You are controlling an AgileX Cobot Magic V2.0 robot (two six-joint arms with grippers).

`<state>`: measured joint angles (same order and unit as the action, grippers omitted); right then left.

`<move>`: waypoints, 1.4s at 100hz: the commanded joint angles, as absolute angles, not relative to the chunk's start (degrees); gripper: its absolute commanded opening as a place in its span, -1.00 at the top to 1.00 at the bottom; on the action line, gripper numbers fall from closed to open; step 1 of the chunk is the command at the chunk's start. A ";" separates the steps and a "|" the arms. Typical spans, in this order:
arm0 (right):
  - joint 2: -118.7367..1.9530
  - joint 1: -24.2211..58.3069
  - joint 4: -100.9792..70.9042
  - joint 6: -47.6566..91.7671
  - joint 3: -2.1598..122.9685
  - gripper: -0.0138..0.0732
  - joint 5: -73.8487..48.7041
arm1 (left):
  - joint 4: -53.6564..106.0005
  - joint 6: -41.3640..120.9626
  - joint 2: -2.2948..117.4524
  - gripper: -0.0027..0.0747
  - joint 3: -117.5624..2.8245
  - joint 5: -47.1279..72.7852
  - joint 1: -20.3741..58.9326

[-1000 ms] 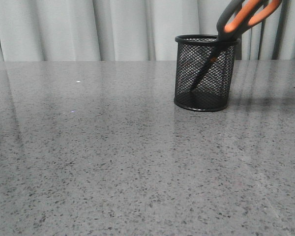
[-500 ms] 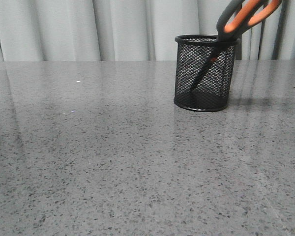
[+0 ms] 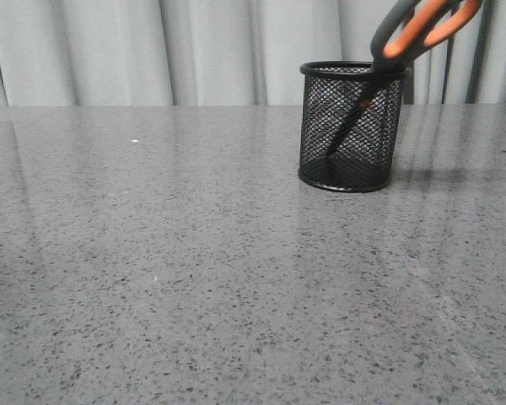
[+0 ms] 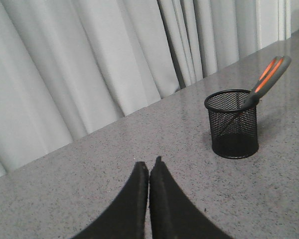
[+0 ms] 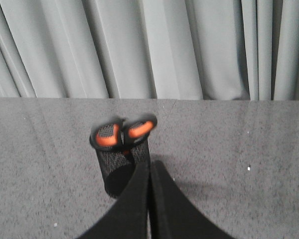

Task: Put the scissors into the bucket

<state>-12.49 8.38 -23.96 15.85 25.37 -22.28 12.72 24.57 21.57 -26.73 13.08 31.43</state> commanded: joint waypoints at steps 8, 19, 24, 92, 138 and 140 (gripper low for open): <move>-4.83 7.91 -24.43 16.70 20.04 0.85 -17.69 | 15.71 23.87 9.75 0.99 -18.00 2.85 31.18; -2.21 7.91 -24.43 16.70 18.11 0.85 -16.85 | 15.71 23.87 4.69 0.99 -14.67 -1.05 31.18; -2.04 7.91 -24.43 16.70 17.83 0.85 -16.85 | 15.71 23.87 3.60 0.99 -14.18 -2.02 31.18; -2.04 7.91 -24.43 16.70 17.74 0.85 -17.37 | 15.71 23.87 3.31 0.99 -14.16 -2.26 31.18; -2.04 7.91 -24.43 16.70 17.74 0.85 -17.37 | 8.08 15.77 3.31 0.99 -7.06 -4.25 16.78; -2.04 7.91 -24.43 16.70 17.74 0.85 -17.37 | 7.71 14.65 3.31 0.99 -6.62 -4.25 15.81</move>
